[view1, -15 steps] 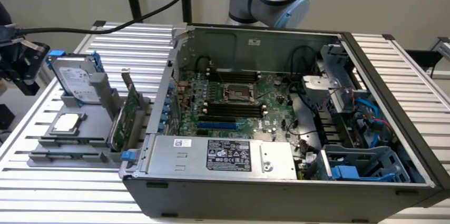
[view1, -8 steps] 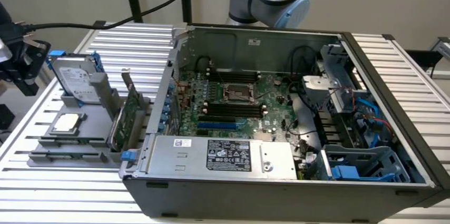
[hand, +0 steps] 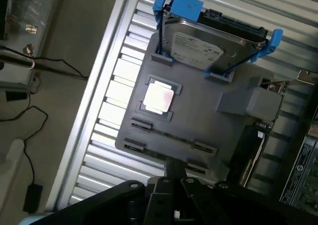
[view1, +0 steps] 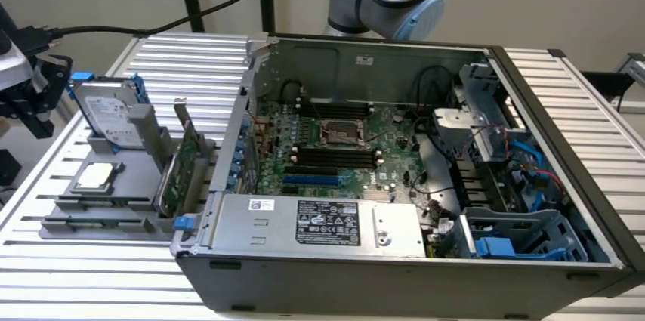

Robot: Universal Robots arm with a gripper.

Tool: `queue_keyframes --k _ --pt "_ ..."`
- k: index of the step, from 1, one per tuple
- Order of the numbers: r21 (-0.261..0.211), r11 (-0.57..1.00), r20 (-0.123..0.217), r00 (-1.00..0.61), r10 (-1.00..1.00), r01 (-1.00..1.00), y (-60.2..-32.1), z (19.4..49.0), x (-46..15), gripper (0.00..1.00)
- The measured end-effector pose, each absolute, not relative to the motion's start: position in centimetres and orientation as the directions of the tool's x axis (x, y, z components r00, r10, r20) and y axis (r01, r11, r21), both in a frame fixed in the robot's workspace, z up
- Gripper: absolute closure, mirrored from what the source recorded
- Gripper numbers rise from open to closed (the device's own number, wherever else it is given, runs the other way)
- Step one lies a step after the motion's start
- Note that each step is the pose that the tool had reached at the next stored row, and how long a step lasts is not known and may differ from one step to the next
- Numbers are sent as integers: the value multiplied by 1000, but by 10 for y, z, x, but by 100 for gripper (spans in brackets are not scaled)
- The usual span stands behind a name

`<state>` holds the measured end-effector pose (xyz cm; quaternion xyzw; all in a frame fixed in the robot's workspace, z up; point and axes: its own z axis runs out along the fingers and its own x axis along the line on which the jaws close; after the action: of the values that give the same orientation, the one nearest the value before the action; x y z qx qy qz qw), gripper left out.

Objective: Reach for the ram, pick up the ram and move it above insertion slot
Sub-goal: 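Pick up the ram and move it above insertion slot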

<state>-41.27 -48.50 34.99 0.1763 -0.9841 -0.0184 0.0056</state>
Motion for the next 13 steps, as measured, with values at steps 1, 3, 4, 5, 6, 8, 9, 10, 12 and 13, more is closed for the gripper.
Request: queue_keyframes --k 1,3,4,5,6,8,9,10,12,13 --pt "38 931 5 -931 -364 -364 -485 350 -413 89" --pt "38 917 5 -917 -398 -397 -485 349 -413 89" --pt "38 909 4 -910 -415 -415 -485 349 -413 89" --pt "38 901 5 -902 -432 -431 -485 349 -413 89" --pt "38 894 5 -894 -448 -447 -485 349 -413 89" --pt "38 877 5 -877 -480 -479 -485 349 -413 89" --pt "38 868 5 -869 -495 -495 -485 349 -413 89" --pt "38 859 4 -860 -511 -510 -485 348 -413 89" --pt "38 840 5 -840 -542 -542 -485 348 -413 89" --pt "38 830 4 -830 -557 -557 -485 348 -413 89"
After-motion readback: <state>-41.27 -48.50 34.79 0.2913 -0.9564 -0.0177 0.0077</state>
